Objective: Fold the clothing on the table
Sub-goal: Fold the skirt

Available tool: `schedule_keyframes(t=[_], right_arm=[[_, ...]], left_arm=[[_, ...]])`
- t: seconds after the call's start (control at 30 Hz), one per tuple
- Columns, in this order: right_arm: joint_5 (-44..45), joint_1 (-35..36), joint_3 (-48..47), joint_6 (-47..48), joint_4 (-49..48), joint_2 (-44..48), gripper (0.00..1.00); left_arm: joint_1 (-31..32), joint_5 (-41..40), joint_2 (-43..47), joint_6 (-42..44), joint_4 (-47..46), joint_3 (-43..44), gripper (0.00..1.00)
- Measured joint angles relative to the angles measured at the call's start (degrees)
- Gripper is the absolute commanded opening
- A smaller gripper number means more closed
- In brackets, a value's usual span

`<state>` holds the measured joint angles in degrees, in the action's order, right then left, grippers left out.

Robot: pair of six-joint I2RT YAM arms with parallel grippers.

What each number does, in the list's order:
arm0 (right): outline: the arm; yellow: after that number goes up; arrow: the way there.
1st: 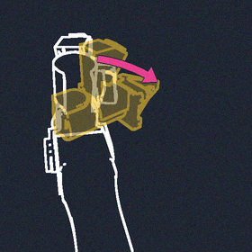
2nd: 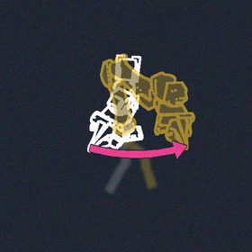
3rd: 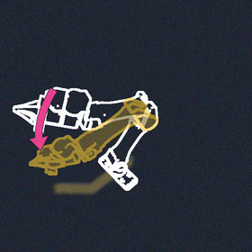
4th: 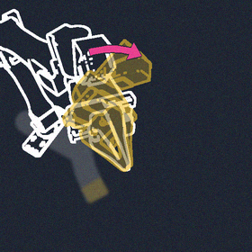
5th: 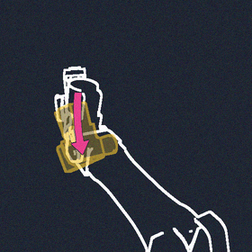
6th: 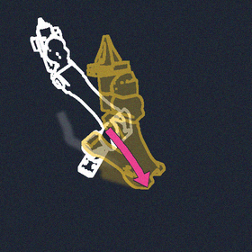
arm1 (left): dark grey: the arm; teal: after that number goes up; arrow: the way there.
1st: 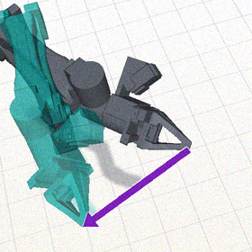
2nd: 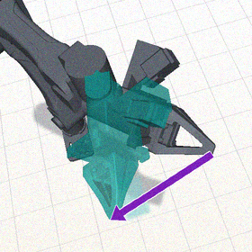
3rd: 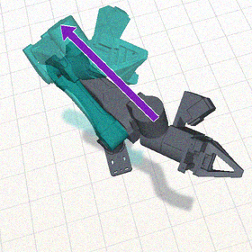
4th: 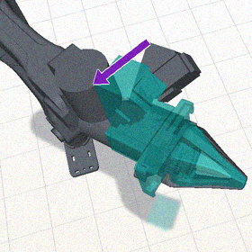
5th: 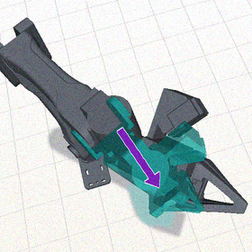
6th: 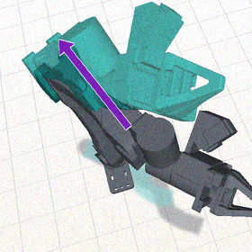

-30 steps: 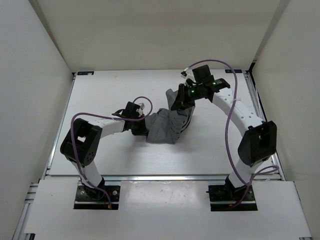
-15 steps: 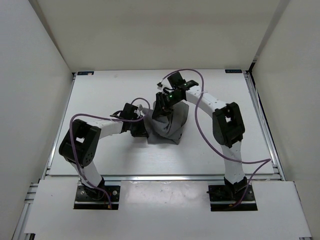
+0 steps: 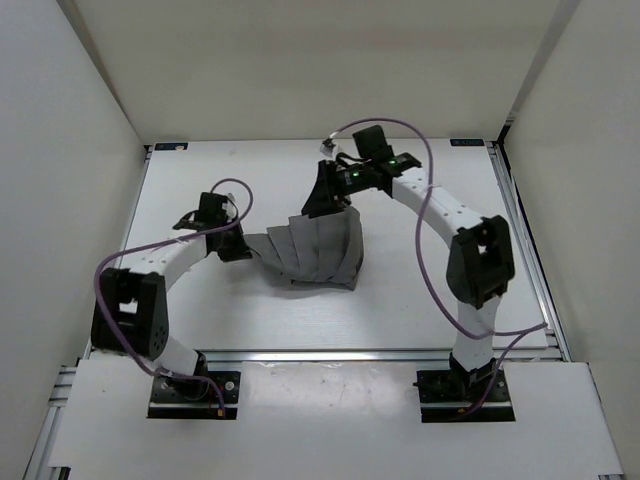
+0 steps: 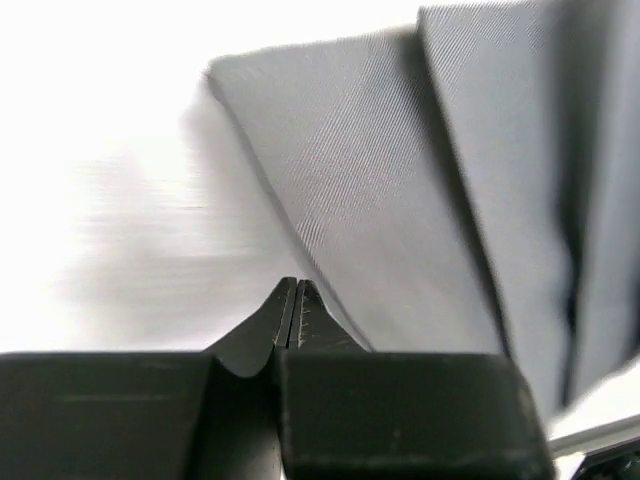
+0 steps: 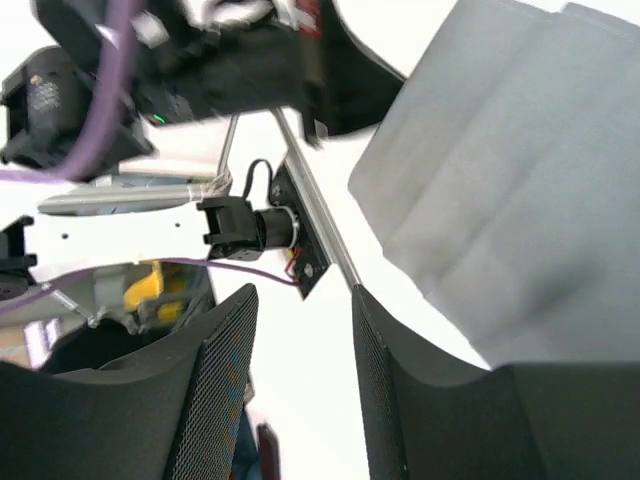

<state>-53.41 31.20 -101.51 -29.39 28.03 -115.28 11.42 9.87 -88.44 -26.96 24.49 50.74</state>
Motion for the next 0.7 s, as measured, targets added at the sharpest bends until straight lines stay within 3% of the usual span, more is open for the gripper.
schedule_keyframes(t=[0.17,0.27,0.37,0.7], right_arm=[[3.23,-4.52,8.15,1.4,0.09,9.94,0.46],[6.16,-5.9,11.13,1.9,0.33,10.6,0.46],[9.55,-5.84,12.28,2.71,2.51,8.41,0.52],[31.32,-1.81,10.62,7.91,15.1,4.98,0.61]], left_arm=[[-2.4,0.0,7.28,1.29,4.59,5.14,0.06],[-1.27,3.82,9.94,0.7,5.22,8.28,0.07],[1.7,8.31,11.74,-1.07,4.5,9.03,0.06],[5.18,13.42,14.05,-5.31,3.23,-0.9,0.07]])
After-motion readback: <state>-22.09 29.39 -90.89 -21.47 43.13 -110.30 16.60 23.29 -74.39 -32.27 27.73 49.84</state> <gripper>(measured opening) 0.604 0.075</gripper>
